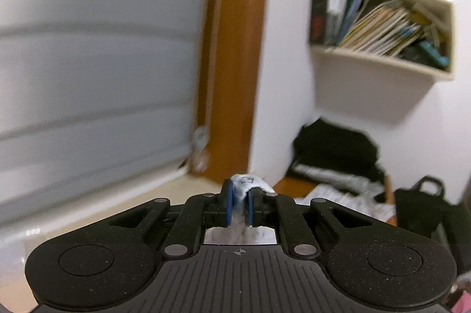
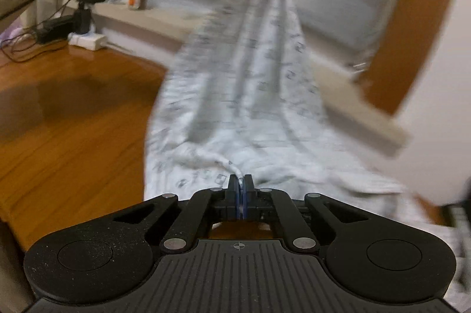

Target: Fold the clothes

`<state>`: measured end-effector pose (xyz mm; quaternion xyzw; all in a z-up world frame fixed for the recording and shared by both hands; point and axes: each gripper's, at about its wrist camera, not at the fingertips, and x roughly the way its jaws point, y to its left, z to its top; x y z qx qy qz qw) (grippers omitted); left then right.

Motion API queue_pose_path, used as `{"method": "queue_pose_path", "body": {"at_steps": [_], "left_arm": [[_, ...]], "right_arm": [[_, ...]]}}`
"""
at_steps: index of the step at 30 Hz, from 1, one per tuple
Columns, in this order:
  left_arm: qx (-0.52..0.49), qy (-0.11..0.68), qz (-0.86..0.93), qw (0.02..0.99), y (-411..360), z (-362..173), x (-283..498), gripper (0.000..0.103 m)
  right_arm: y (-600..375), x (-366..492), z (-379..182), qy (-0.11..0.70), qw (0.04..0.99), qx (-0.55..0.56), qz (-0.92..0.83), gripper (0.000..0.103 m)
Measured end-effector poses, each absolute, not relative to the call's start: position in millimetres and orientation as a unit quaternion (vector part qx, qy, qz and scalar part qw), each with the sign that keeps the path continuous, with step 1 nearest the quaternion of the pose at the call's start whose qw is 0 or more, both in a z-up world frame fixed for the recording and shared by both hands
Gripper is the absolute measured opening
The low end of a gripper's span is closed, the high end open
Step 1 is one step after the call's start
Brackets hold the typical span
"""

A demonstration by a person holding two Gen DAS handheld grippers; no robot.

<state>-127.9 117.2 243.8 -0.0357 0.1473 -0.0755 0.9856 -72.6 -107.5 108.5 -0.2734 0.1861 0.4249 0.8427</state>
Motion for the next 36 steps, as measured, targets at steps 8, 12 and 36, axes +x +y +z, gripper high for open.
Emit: {"method": "queue_pose_path", "body": {"at_steps": [8, 12, 36], "left_arm": [[-0.047, 0.068, -0.11, 0.99, 104.2, 315.2, -180.9, 0.011], [-0.012, 0.091, -0.032, 0.995, 138.8, 298.1, -183.6, 0.011], [-0.123, 0.212, 0.026, 0.969, 244.0, 87.9, -160.4, 0.015]], "right_arm": [[-181.4, -112.7, 213.7, 0.109, 0.89, -0.268, 0.353, 0.003], [-178.1, -111.0, 231.6, 0.082, 0.895, -0.251, 0.359, 0.003], [-83.7, -87.3, 82.4, 0.193, 0.859, -0.206, 0.427, 0.029]]}}
